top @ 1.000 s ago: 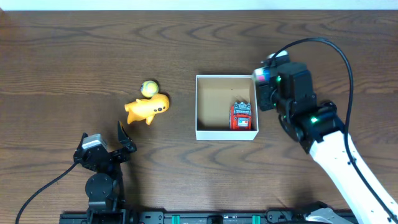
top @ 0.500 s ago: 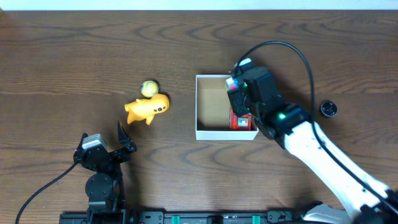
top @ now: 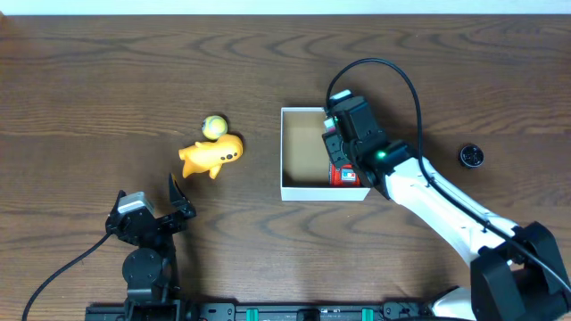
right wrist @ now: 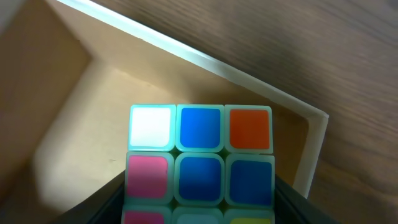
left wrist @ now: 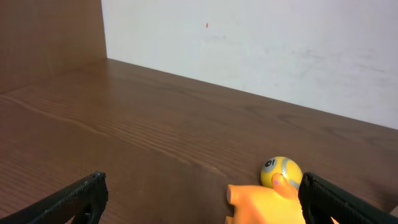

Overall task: Pack container
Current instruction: 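Carry the Rubik's cube into the box and release it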

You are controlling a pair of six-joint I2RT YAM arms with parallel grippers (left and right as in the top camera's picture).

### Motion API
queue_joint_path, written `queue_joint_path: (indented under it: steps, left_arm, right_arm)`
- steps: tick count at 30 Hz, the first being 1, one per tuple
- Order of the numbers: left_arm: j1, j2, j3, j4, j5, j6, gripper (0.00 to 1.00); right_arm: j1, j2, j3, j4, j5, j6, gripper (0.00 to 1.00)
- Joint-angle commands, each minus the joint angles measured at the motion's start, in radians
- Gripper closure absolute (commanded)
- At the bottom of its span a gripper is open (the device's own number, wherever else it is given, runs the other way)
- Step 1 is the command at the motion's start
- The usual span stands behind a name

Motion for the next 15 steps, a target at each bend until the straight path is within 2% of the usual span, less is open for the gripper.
queue_joint_path:
  steps: [1, 15]
  left_arm:
    - [-0.002, -0.006, -0.03, -0.016, -0.001, 0.01, 0.02]
    - [-0.002, -0.006, -0.03, -0.016, -0.001, 0.01, 0.02]
  right_arm:
    - [0.007, 0.01, 0.021, 0.018, 0.044, 0.029, 0.56]
    - [0.007, 0.01, 0.021, -0.028, 0.095, 0.216, 0.58]
